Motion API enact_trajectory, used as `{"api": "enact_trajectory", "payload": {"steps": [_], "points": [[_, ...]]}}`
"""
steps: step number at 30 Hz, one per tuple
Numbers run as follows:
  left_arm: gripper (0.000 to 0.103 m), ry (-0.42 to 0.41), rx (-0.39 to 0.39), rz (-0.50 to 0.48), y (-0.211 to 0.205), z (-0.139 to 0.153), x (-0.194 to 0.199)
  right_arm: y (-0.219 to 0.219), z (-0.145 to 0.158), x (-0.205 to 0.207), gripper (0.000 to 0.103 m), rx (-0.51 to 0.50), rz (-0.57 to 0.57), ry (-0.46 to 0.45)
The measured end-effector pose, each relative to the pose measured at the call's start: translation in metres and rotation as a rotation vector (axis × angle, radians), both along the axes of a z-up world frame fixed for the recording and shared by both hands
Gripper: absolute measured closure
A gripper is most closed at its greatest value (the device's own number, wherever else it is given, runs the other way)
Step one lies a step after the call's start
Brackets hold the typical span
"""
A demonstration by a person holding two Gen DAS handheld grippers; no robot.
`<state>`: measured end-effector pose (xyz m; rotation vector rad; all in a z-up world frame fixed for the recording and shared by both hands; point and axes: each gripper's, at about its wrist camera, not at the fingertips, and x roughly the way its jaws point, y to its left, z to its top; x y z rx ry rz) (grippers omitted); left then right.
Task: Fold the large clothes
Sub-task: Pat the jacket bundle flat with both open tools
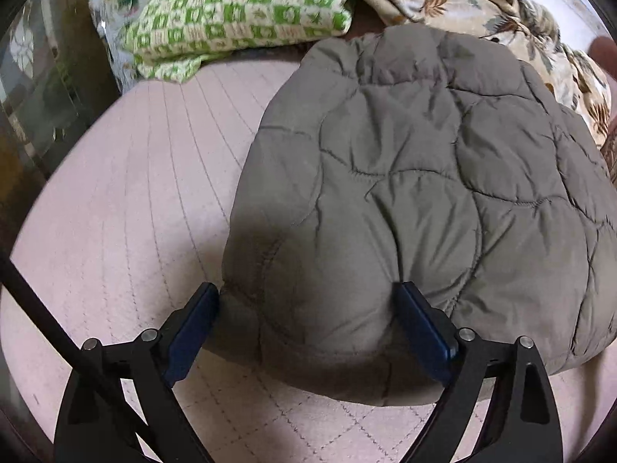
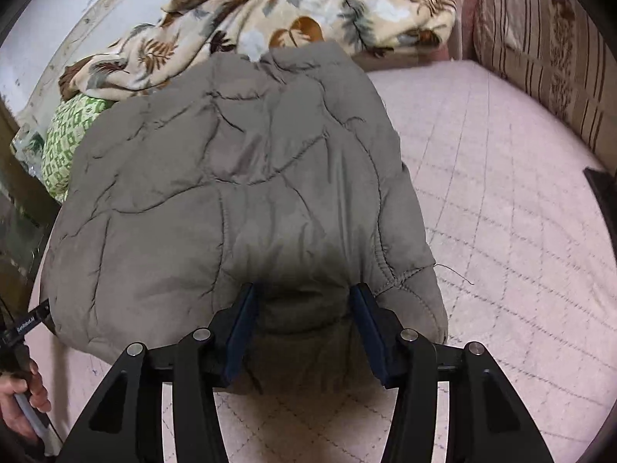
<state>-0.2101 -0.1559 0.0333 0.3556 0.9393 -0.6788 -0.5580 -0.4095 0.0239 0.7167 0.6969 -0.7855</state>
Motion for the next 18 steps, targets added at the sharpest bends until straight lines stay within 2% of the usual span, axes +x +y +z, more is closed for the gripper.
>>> {"api": "enact_trajectory", "payload": {"steps": [3,5,8,11,14,18], "points": [[0.009,0.014,-0.042,0.022,0.005,0.005,0.003,0.003,0.005,0.002,0.048,-0.025,-0.01,0.021],[0.013,-0.015,-0.075,0.04,0.009,0.015,-0.002,0.013,0.019,0.003,0.048,-0.093,-0.024,0.036],[0.015,-0.142,-0.162,0.006,0.013,0.047,-0.029,0.039,0.05,0.008,0.048,-0.251,0.0,-0.012],[0.015,-0.263,-0.215,-0.082,0.006,0.065,-0.063,0.062,0.066,0.023,0.047,-0.336,0.099,-0.076],[0.015,-0.303,-0.2,-0.206,-0.017,0.061,-0.099,0.075,0.06,0.044,0.047,-0.317,0.192,-0.082],[0.015,-0.301,-0.114,-0.296,-0.048,0.04,-0.126,0.083,0.05,0.065,0.047,-0.293,0.237,-0.055]]}}
